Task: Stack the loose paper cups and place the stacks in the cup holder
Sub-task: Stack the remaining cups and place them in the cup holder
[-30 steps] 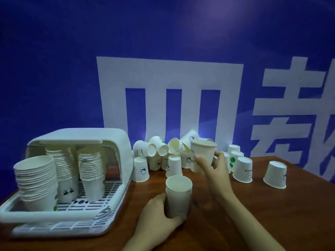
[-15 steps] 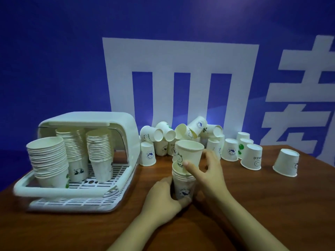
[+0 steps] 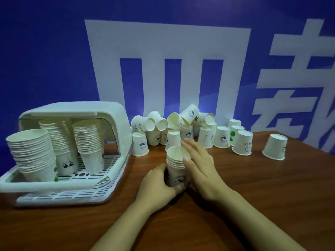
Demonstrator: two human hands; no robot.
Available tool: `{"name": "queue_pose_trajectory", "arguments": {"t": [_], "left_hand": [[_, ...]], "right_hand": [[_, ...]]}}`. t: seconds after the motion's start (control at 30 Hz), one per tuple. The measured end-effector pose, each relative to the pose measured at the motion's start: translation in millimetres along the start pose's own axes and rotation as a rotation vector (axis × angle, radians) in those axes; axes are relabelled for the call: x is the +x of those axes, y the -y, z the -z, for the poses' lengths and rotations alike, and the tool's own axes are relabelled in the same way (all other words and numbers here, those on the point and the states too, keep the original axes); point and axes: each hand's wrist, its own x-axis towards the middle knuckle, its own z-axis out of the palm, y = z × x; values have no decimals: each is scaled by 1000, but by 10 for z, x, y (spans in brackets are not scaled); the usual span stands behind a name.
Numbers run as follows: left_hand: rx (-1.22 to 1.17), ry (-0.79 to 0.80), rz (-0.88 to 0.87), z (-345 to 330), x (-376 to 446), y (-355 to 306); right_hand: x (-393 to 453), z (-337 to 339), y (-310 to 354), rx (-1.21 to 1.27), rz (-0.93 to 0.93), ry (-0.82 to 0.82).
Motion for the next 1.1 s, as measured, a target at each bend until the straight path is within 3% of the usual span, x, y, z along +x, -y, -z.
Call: {"name": "queue_pose_trajectory", "arguments": {"t": [0.07,0.17,0.23,0.33,0.47,0.53,0.63,0.77,0.9,1.1], "left_hand": [[57,1,-5,-4,-6,-17],[136,15,-28,-6,0,-48],[164,26,-37,-11,0,-63],[168,32,-44,-47,-11,-63],[163,18,-38,-23,-8,-73],[164,21,-21,-18,9,-94],[190,27,-28,-9,1,-128],[219,31,-45,-6,-57,-172],[227,37,-37,3,-59,-196],[239,18,-43,-38,-62,-175]], "right_hand": [[-54,139,-322,-59,-31,-234],[-12,395,-822,-204,-421,-500],[91,504,-1022,-327,-546,-480],[180,647,-1305,-614,-409,-368],[249,682,-1545,-656,-534,-247],[282,654,-1534,-697,-490,-255],[258,676,-1462,-626,-418,-447],[260,676,-1493,-625,-505,-397],[208,697,-1459,-547,-492,-431],[184,737,-1404,-461,-517,-348]]}}
